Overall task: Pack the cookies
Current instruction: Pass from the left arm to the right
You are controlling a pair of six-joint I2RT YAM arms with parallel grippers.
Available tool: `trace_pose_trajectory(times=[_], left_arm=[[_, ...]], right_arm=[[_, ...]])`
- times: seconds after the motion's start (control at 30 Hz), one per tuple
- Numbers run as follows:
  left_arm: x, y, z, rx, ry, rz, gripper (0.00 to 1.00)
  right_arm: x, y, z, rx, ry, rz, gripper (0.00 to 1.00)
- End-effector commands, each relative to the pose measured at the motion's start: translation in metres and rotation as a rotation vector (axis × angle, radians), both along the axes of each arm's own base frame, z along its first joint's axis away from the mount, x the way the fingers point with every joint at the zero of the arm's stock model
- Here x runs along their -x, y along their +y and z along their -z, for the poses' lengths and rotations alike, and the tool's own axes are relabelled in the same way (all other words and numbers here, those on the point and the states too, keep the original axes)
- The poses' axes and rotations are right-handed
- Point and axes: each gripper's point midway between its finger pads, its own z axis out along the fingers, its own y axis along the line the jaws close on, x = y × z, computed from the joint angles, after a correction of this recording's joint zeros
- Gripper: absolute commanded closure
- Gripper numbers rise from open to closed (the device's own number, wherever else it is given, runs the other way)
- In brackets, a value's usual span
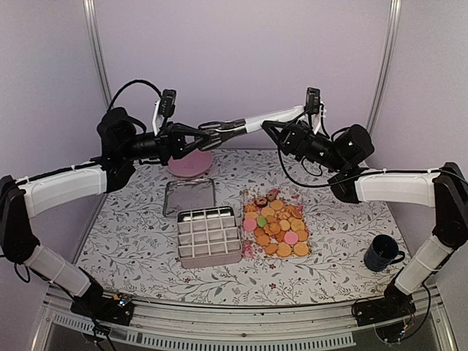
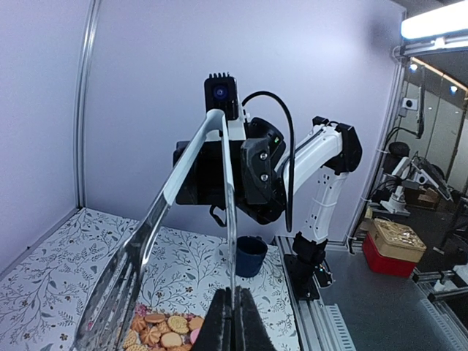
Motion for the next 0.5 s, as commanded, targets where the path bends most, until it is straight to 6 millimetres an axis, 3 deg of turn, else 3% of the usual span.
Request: trace_pose_trajectory(times=[0.0,0.17,0.3,0.33,0.47], left_arm=[[0.011,-0.001,-0.019,0.032,-0.071,0.026,1.00],[0.006,-0.002,-0.016,0.023,-0.073,0.008,1.00],[-0.003,0.002,-0.005,0.000,-0.078,-0.029,1.00],[-0.007,0.004,0.000,-0.012,-0.071,-0.040,0.98],[-0.025,0.014,0.028,-0.089,-0.034,-0.099,0.72]], right_arm=[[0.001,0.007,-0.007,-0.015,-0.033,-0.003,0.50],[0.000,0.008,-0.005,-0.005,-0.032,-0.004,0.67],[-0.004,0.004,0.004,0.049,-0.008,0.034,0.71],[-0.005,0.001,0.005,0.063,-0.015,0.055,0.71],[-0.015,-0.008,0.009,0.142,-0.016,0.159,0.72]])
